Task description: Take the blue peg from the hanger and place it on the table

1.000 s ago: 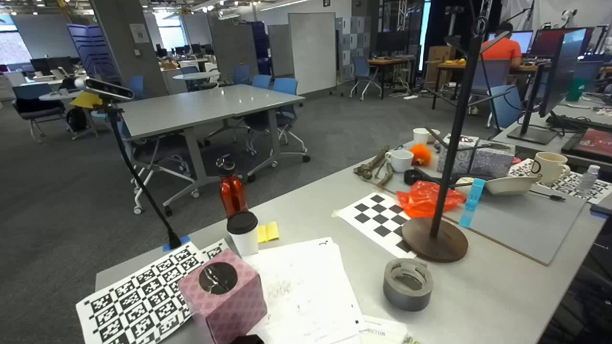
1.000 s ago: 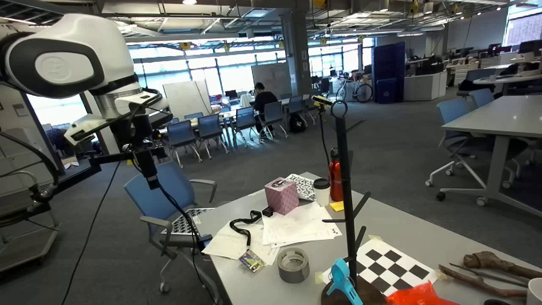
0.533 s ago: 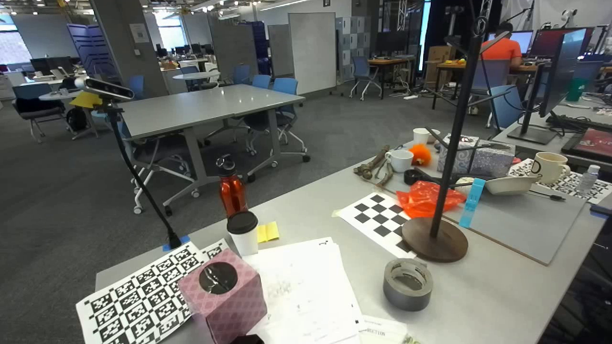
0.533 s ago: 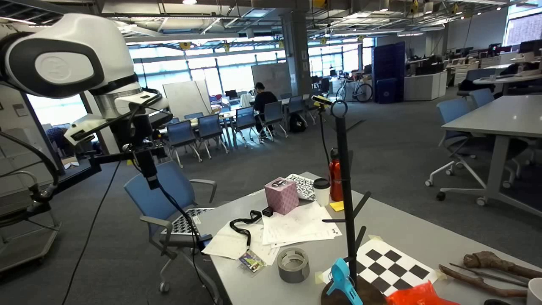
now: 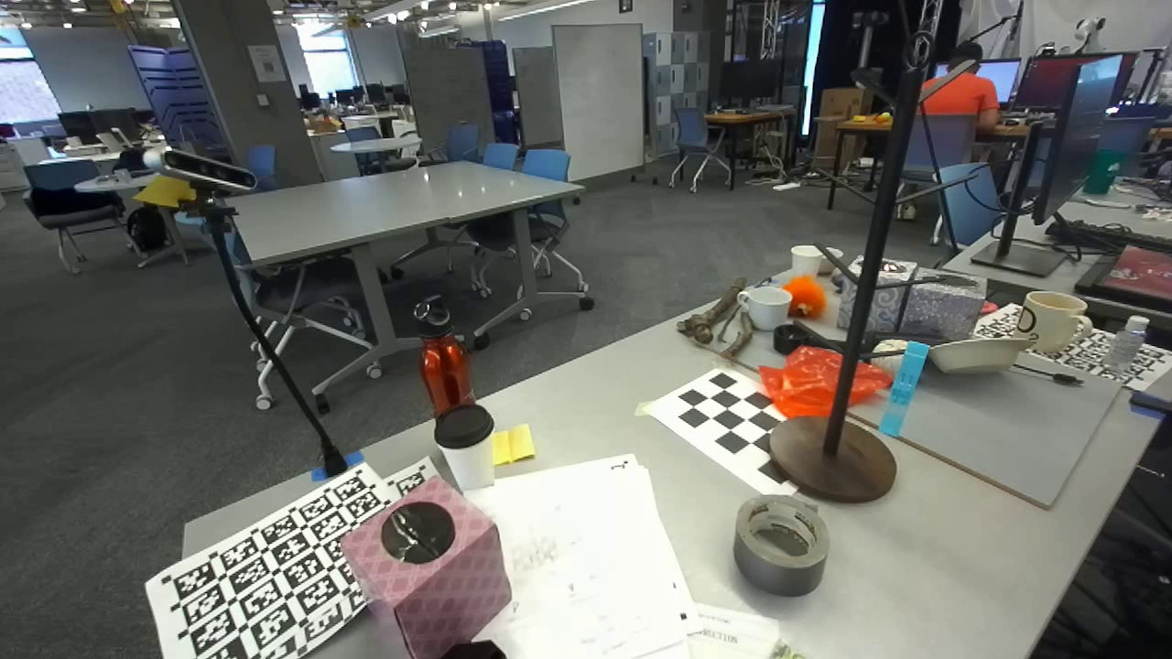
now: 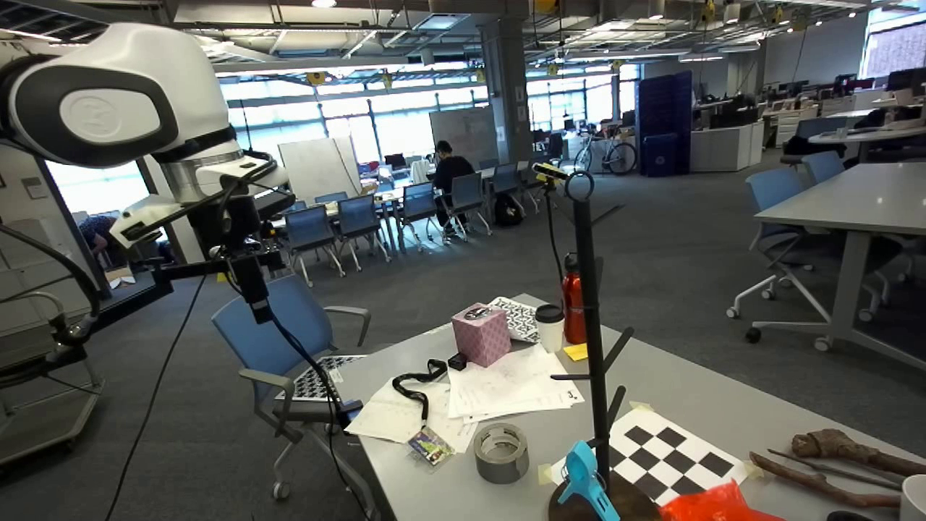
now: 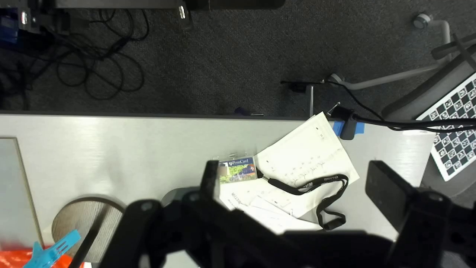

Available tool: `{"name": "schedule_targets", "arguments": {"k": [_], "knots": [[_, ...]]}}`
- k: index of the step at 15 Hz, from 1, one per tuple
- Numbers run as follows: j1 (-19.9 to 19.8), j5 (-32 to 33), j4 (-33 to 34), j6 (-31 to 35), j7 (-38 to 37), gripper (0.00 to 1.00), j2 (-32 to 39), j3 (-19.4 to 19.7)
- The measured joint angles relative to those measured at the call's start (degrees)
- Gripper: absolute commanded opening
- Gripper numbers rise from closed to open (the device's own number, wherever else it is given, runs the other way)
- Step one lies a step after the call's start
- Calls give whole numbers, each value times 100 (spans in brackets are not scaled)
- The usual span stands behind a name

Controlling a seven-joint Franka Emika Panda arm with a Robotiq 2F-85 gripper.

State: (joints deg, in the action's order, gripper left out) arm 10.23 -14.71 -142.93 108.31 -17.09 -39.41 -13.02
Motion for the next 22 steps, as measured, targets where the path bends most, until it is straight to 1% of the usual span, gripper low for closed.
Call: {"name": "schedule_targets", "arguments": {"k": [7,12,22], "knots": [[-5,0,0,0,0,100,9,0],[-98,92,-26,1,1,100,19,34],[-544,867,-314,1,7,100,21,206]]}}
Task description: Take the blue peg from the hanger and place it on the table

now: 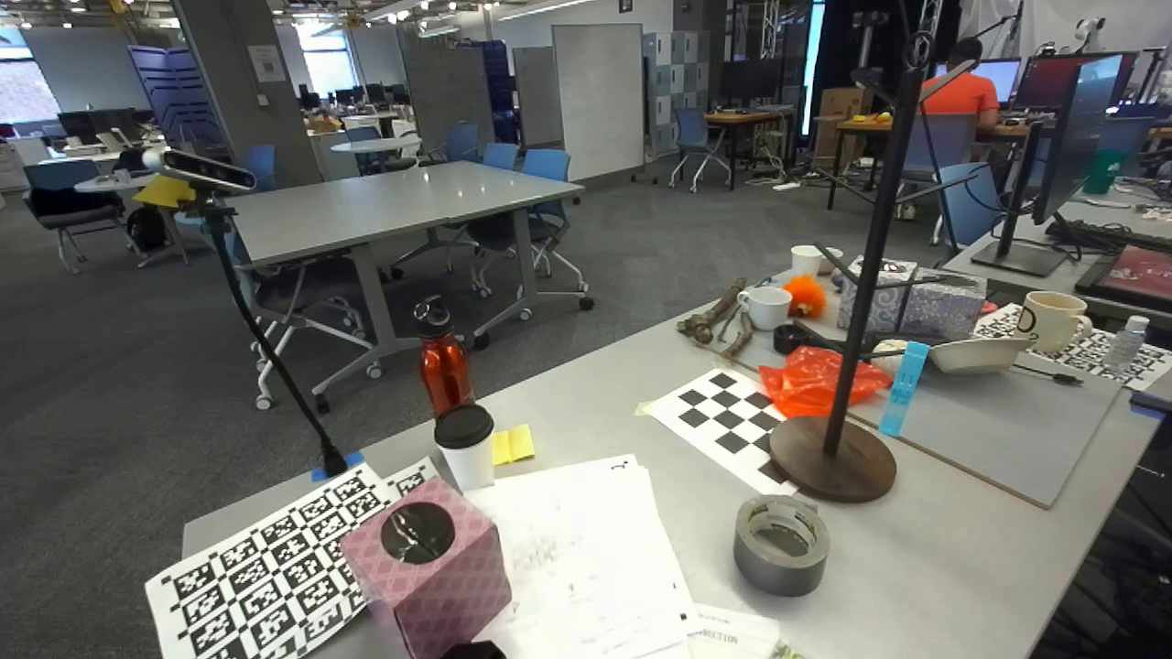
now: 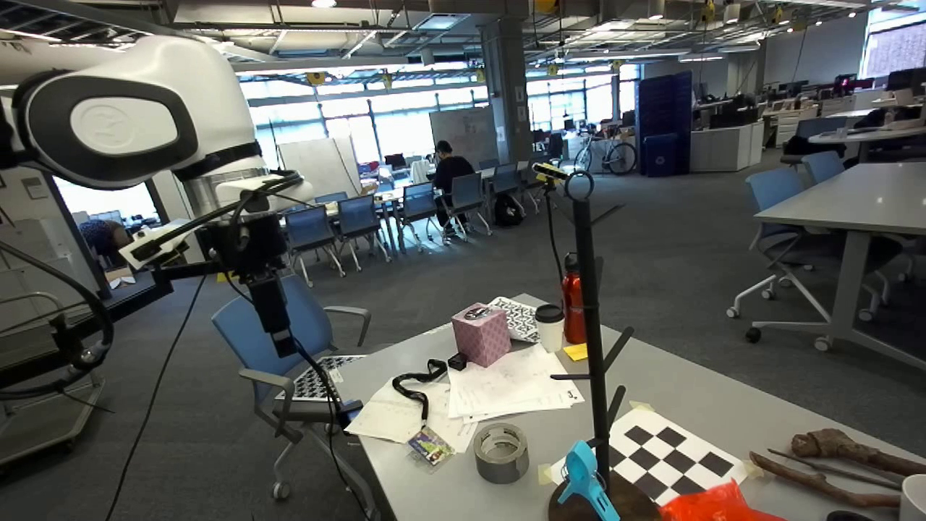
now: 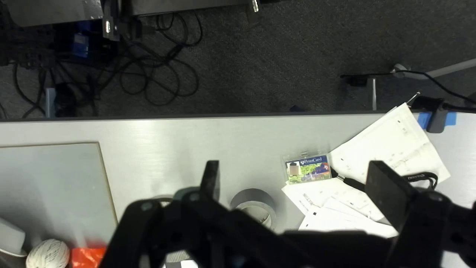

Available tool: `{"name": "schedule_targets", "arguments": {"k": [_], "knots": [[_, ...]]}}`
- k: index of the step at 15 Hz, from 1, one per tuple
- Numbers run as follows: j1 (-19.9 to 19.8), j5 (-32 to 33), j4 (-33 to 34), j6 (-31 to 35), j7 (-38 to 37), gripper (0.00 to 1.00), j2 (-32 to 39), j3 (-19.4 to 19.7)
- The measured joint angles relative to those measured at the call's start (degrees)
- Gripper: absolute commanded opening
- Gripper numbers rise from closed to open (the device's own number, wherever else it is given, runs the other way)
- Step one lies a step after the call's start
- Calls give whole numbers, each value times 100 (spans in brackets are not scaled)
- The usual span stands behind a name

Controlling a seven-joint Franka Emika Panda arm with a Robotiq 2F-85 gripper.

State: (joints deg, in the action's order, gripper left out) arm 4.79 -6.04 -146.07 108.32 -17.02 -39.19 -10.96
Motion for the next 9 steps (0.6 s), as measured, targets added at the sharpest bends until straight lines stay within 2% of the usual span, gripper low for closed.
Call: {"name": "schedule_targets", "arguments": {"k": [9], "knots": [[-19,17,3,4,8,100,93,43]]}}
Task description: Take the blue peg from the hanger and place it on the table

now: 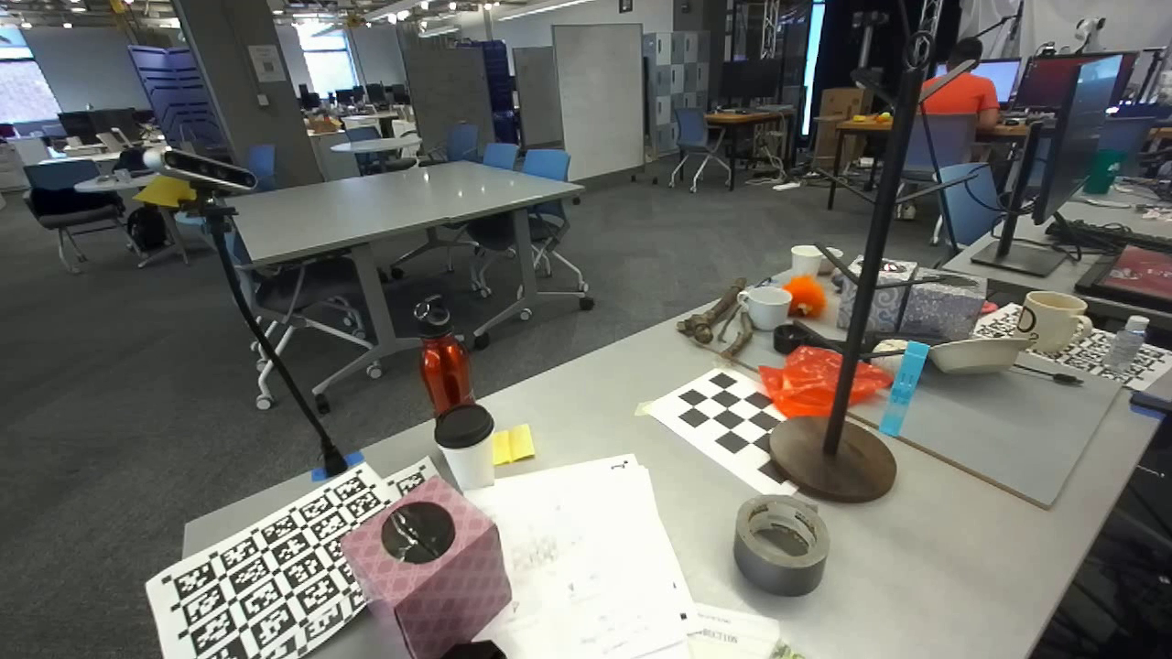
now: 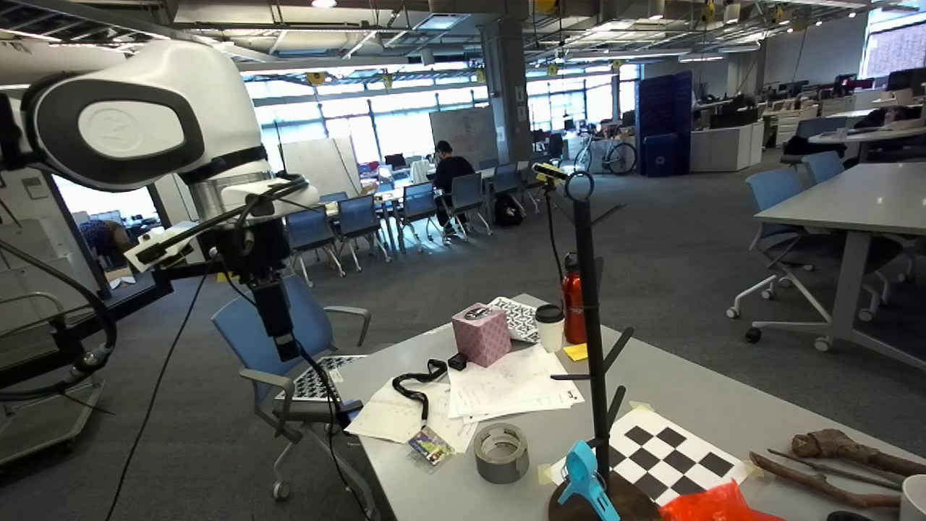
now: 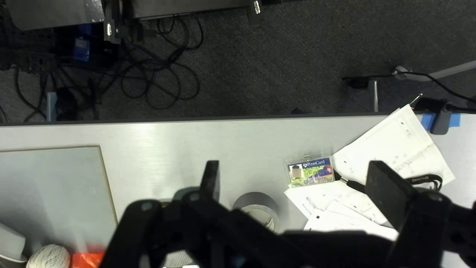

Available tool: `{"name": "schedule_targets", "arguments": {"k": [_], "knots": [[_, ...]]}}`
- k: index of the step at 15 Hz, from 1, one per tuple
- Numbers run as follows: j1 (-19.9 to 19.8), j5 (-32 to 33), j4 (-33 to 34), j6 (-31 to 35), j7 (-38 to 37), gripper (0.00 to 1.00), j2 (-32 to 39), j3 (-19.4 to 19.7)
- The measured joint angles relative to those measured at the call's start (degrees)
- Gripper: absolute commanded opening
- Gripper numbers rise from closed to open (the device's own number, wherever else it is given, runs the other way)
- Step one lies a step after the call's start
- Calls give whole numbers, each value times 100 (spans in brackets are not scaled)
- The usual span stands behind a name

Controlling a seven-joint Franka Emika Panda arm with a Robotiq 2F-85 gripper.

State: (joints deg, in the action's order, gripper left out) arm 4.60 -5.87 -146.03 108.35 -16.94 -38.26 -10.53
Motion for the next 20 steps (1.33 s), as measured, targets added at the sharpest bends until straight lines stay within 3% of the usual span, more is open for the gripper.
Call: {"name": "schedule_targets", "arguments": {"k": [8,14,20], "knots": [[-287,478,131,104,704,100,388,634],[-637,773,451,670,1264,100,942,1209],[-701,773,633,753,1312,100,1212,1288]]}}
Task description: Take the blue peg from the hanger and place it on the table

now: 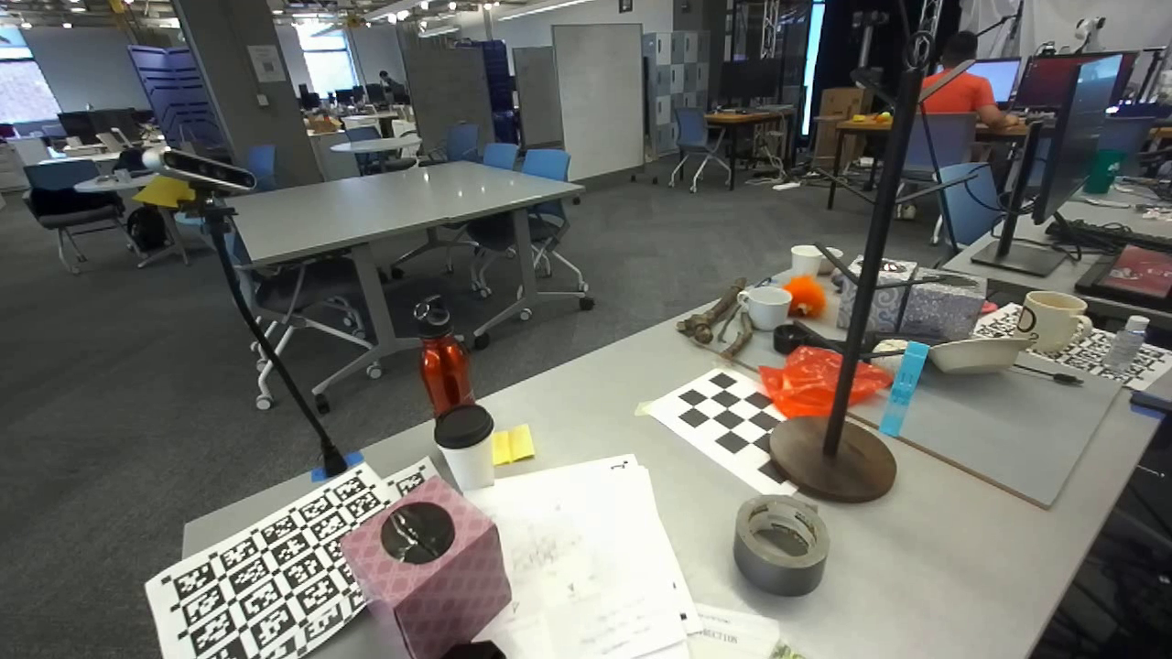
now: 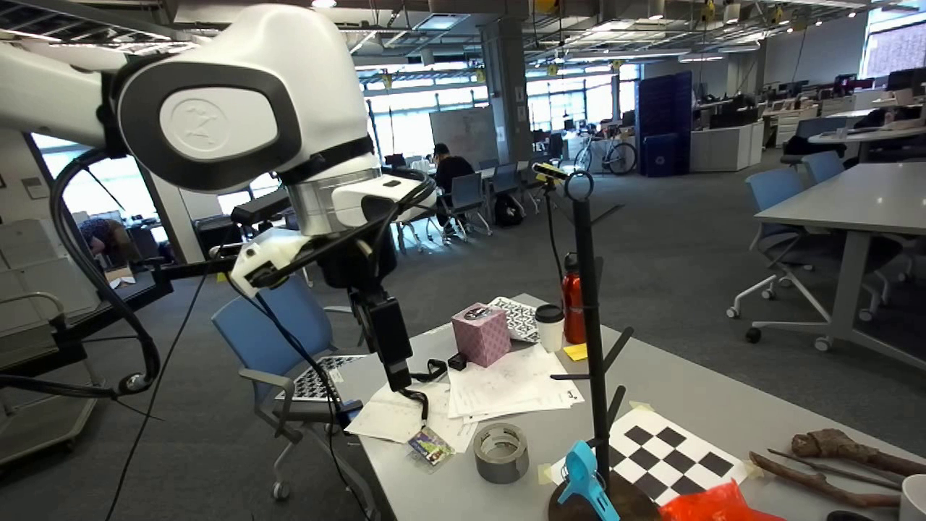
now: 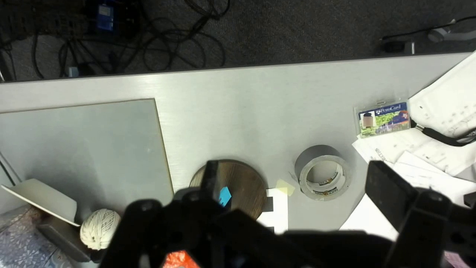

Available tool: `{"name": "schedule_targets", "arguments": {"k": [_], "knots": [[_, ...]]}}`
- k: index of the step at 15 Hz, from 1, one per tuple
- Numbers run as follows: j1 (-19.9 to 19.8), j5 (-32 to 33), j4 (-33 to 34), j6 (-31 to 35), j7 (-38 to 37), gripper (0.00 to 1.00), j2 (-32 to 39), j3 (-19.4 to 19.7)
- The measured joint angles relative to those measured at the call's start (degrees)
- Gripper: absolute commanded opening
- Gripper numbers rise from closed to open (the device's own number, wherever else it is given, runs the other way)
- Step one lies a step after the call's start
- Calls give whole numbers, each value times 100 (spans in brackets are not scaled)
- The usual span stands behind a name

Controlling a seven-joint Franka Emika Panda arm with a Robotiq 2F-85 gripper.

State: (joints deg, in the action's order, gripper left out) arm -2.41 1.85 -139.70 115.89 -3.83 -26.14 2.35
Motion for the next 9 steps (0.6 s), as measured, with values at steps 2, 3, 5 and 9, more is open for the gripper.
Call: {"name": "schedule_targets", "arguments": {"k": [2,3,5,9], "knots": [[-1,0,-4,0,0,100,13,1],[-6,4,-3,7,0,100,45,5],[-42,89,7,148,0,100,183,24],[-163,325,109,734,56,100,734,107]]}}
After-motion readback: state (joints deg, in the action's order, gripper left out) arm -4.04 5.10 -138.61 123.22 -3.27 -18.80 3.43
